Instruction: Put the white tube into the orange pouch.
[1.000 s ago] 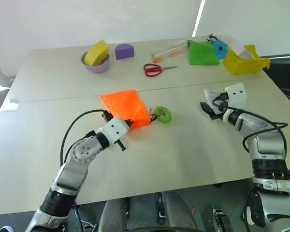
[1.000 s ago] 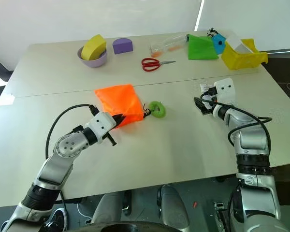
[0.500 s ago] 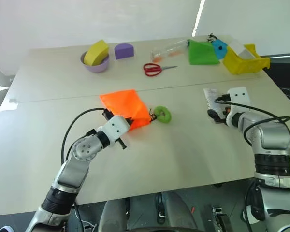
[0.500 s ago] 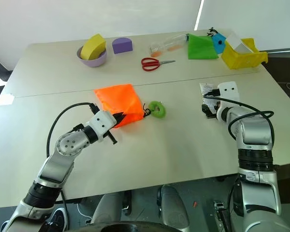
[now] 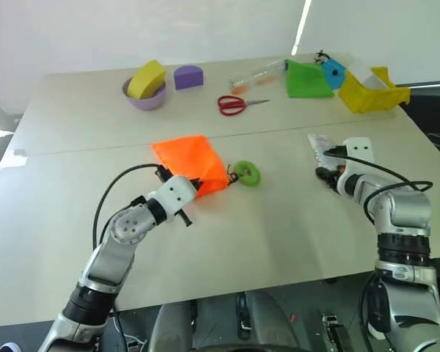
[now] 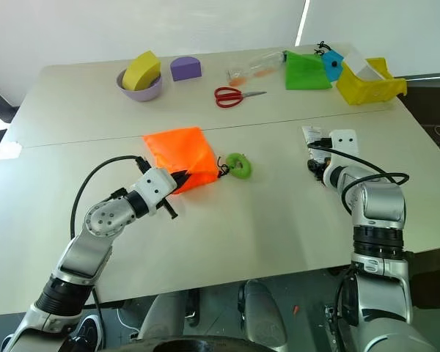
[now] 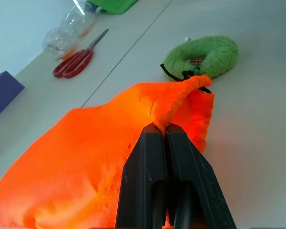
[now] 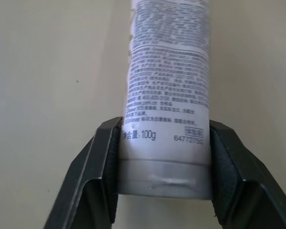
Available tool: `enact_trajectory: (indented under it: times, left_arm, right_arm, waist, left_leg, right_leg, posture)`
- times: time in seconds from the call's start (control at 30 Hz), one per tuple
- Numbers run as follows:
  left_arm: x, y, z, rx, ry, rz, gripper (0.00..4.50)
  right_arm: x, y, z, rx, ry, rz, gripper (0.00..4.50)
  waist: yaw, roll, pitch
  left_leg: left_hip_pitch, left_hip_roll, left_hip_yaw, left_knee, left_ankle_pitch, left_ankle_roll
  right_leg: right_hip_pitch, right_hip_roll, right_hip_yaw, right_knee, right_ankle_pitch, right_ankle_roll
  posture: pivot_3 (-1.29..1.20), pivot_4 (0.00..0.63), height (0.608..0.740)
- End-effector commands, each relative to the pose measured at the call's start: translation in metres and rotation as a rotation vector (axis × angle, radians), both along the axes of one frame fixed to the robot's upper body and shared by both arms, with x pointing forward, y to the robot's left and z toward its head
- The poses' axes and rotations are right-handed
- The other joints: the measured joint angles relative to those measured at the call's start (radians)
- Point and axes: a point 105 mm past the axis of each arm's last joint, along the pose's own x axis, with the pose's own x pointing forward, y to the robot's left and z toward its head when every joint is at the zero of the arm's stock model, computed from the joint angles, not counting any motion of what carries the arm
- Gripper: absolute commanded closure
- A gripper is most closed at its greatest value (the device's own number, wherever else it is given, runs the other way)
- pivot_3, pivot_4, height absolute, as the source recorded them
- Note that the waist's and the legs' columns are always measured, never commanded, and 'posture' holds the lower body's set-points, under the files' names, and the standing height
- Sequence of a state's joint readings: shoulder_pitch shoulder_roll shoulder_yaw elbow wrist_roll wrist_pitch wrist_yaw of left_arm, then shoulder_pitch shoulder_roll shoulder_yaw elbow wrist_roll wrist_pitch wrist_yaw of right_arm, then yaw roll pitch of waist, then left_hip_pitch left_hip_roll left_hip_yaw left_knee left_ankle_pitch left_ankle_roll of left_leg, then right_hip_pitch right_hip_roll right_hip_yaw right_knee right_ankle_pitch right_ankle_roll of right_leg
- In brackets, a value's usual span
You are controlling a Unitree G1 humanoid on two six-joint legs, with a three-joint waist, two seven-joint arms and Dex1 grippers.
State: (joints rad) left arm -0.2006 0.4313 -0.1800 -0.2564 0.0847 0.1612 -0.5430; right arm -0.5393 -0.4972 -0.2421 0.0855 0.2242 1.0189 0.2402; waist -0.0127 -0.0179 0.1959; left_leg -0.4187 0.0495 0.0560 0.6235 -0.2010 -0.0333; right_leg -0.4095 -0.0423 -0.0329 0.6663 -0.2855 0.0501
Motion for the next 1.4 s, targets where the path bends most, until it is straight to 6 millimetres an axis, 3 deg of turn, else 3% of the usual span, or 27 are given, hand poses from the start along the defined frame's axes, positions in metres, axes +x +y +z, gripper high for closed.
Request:
enact_trajectory:
  times: [0.03,0.17,0.27,0.37,0.5,0.53,0.63,0.8,1.03,1.27,1.4]
  left_arm:
    - [-0.002,-0.002,0.011,-0.005,-0.049,-0.020,4.50]
    - [-0.002,-0.003,0.012,-0.004,-0.049,-0.022,4.50]
    - [-0.002,-0.002,0.012,-0.002,-0.049,-0.023,4.50]
    - [-0.002,-0.002,0.012,0.000,-0.049,-0.025,4.50]
    - [-0.002,-0.001,0.012,0.004,-0.050,-0.026,4.50]
    - [-0.002,-0.001,0.012,0.007,-0.052,-0.025,4.50]
    - [-0.002,-0.001,0.013,0.009,-0.053,-0.024,4.50]
    - [-0.001,0.000,0.015,0.018,-0.058,-0.025,4.50]
    - [-0.001,-0.003,0.021,0.010,-0.069,-0.036,4.50]
    - [-0.004,-0.004,0.021,0.017,-0.071,-0.048,4.50]
    - [-0.005,-0.005,0.020,0.018,-0.071,-0.050,4.50]
  right_arm:
    - [0.003,0.000,0.013,0.003,-0.059,0.012,2.66]
    - [0.001,0.001,0.019,-0.037,-0.088,0.063,2.66]
    - [-0.011,0.024,0.030,-0.005,-0.142,0.303,2.66]
    - [-0.042,0.051,0.041,0.030,-0.166,0.599,2.66]
    - [-0.071,0.066,0.042,0.064,-0.143,0.764,2.66]
    - [-0.085,0.076,0.041,0.096,-0.129,0.840,2.66]
    - [-0.127,0.098,0.032,0.159,-0.038,1.043,2.66]
    - [-0.155,0.116,0.016,0.160,0.046,1.163,2.66]
    - [-0.129,0.138,-0.004,0.055,-0.029,1.105,2.66]
    - [-0.090,0.141,-0.003,0.014,-0.134,0.953,2.66]
    - [-0.079,0.146,-0.003,0.020,-0.146,0.907,2.66]
  waist:
    - [-0.001,0.000,0.000]
    - [0.000,0.000,0.000]
    - [0.002,0.000,0.000]
    - [0.001,0.000,0.000]
    - [-0.001,0.000,0.000]
    - [0.000,0.000,0.000]
    - [0.008,0.000,0.000]
    - [0.002,0.000,0.000]
    - [0.003,-0.001,0.000]
    - [0.004,-0.001,0.000]
    - [0.004,-0.001,0.000]
  left_leg:
    - [0.000,0.000,0.000,0.000,0.000,0.000]
    - [0.000,0.000,0.000,0.000,0.000,0.000]
    - [-0.002,0.000,0.000,0.000,0.000,0.001]
    - [-0.004,0.000,0.000,0.000,-0.001,0.002]
    - [-0.005,0.000,-0.001,0.002,-0.003,0.004]
    - [-0.006,0.000,-0.001,0.004,-0.003,0.005]
    - [-0.006,0.000,-0.002,0.005,-0.003,0.005]
    - [-0.006,0.000,-0.001,0.008,-0.003,0.005]
    - [-0.006,0.000,-0.002,0.009,-0.002,0.006]
    - [-0.007,-0.001,-0.001,0.009,-0.002,0.006]
    - [-0.007,-0.001,-0.002,0.008,-0.002,0.006]
  right_leg:
    - [0.000,0.000,0.000,0.000,0.000,0.000]
    - [0.000,0.000,0.000,0.000,0.000,0.000]
    - [-0.001,0.000,0.000,0.000,0.000,0.000]
    - [-0.003,0.000,0.000,-0.001,0.000,0.000]
    - [-0.003,0.000,0.000,-0.001,0.000,0.001]
    - [-0.003,0.000,0.000,-0.001,0.000,0.001]
    - [-0.002,0.000,-0.001,-0.001,0.000,0.001]
    - [-0.001,-0.002,-0.001,-0.002,0.000,0.001]
    - [-0.001,-0.002,-0.001,-0.003,0.002,-0.003]
    - [-0.002,-0.002,0.000,-0.003,0.003,0.000]
    - [-0.002,-0.002,0.000,-0.003,0.004,0.001]
  posture:
    - [0.00,0.150,0.740]
    - [0.00,0.150,0.740]
    - [0.00,0.150,0.740]
    - [0.00,0.150,0.740]
    - [0.00,0.150,0.740]
    - [0.00,0.150,0.740]
    - [0.00,0.150,0.740]
    - [0.00,0.150,0.740]
    - [0.00,0.150,0.740]
    - [0.00,0.150,0.740]
    - [0.00,0.150,0.740]
